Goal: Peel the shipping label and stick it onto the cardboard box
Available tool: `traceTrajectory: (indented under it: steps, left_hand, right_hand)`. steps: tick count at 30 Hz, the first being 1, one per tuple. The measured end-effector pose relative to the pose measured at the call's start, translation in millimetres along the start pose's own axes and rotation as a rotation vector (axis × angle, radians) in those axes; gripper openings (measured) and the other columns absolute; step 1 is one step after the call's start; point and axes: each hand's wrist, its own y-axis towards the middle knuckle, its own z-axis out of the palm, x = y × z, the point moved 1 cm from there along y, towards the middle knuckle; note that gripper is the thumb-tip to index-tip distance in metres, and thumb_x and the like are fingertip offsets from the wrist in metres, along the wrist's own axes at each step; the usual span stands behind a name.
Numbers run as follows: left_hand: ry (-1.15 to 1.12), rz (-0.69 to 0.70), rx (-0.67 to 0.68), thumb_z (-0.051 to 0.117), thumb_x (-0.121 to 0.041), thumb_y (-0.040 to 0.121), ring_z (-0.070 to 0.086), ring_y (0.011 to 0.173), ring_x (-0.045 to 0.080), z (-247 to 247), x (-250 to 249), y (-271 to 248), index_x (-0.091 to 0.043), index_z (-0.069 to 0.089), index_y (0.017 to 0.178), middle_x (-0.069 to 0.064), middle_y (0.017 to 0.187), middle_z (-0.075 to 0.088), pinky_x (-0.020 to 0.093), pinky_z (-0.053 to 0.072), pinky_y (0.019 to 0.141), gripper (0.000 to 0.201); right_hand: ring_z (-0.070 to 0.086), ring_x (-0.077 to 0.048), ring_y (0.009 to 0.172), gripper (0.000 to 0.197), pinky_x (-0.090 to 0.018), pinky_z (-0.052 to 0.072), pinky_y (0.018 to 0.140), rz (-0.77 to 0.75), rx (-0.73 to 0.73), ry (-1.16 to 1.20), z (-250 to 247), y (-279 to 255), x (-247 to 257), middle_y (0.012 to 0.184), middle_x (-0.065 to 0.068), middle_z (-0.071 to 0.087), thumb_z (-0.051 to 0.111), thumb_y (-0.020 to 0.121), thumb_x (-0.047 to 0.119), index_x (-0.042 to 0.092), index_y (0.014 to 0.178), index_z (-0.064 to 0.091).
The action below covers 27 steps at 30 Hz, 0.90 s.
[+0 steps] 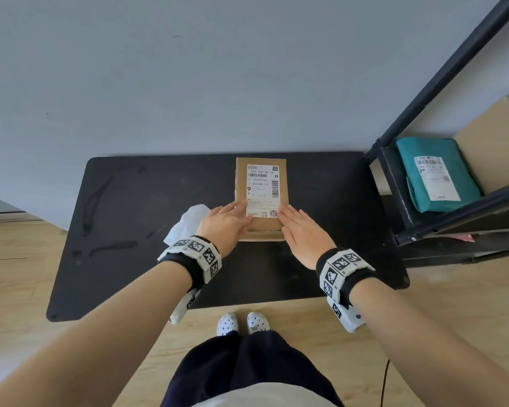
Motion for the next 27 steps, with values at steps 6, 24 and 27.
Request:
traceTrajectory:
  steps: [6, 24, 27]
  left_hand:
    - [-0.024, 0.037, 0.047, 0.040, -0.021, 0.101, 0.010, 0.148, 0.016, 7, 17, 3, -0.030, 0.022, 0.149, -0.005, 0.161, 0.009, 0.039, 0.009, 0.120, 0.052]
    - [0.089, 0.069, -0.046, 0.036, -0.022, 0.102, 0.012, 0.148, 0.017, 20, 24, -6, -0.021, 0.017, 0.151, -0.005, 0.161, 0.011, 0.037, 0.014, 0.119, 0.053]
    - [0.133, 0.050, -0.021, 0.040, -0.020, 0.099, 0.009, 0.148, 0.017, 14, 16, -7, -0.019, 0.017, 0.151, -0.003, 0.161, 0.010, 0.038, 0.012, 0.119, 0.056]
  right_hand:
    - [0.010, -0.013, 0.148, 0.049, -0.020, -0.003, 0.112, -0.062, -0.001, -0.010, 5, 9, 29, 0.160, -0.001, 0.014, 0.024, 0.103, 0.025, 0.013, 0.149, 0.015]
    - [0.014, -0.011, 0.147, 0.048, -0.022, 0.002, 0.115, 0.005, 0.024, -0.038, 2, -5, 5, 0.160, 0.000, 0.014, 0.024, 0.103, 0.024, 0.013, 0.149, 0.015]
    - [0.021, -0.011, 0.145, 0.046, -0.022, 0.005, 0.117, 0.008, -0.004, 0.000, -3, -4, 4, 0.158, -0.002, 0.022, 0.025, 0.103, 0.023, 0.011, 0.148, 0.022]
